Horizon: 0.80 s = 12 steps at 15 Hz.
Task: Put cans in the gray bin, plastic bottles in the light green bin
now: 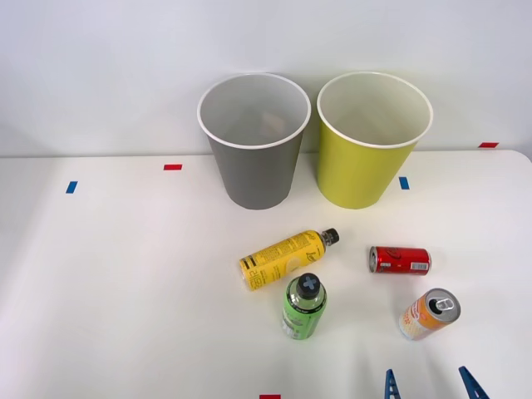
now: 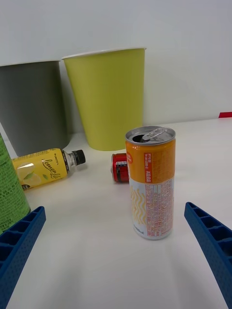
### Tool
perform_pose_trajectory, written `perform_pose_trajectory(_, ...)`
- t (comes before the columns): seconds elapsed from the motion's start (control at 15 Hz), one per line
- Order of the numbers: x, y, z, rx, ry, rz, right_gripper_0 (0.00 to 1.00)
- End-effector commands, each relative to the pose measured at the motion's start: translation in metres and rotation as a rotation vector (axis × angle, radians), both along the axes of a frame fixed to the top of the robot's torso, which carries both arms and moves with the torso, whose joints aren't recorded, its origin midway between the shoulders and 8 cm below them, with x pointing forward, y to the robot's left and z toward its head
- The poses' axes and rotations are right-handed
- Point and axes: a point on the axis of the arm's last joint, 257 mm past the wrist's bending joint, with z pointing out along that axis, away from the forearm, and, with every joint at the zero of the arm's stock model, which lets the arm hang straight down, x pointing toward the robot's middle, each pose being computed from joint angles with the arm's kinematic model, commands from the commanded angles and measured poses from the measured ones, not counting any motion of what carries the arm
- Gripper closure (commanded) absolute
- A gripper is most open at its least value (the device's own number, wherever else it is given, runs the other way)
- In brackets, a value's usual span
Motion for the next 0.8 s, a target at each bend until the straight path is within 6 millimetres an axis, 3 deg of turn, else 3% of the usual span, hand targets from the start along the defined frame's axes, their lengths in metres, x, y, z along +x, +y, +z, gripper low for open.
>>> perform_pose_trajectory(0.07, 0.0000, 0.0000, 0.0000, 0.000, 0.000, 0.000, 0.00)
perform_pose_trajectory(0.8, 0.0000, 0.0000, 0.0000, 0.000, 0.000, 0.000, 0.00)
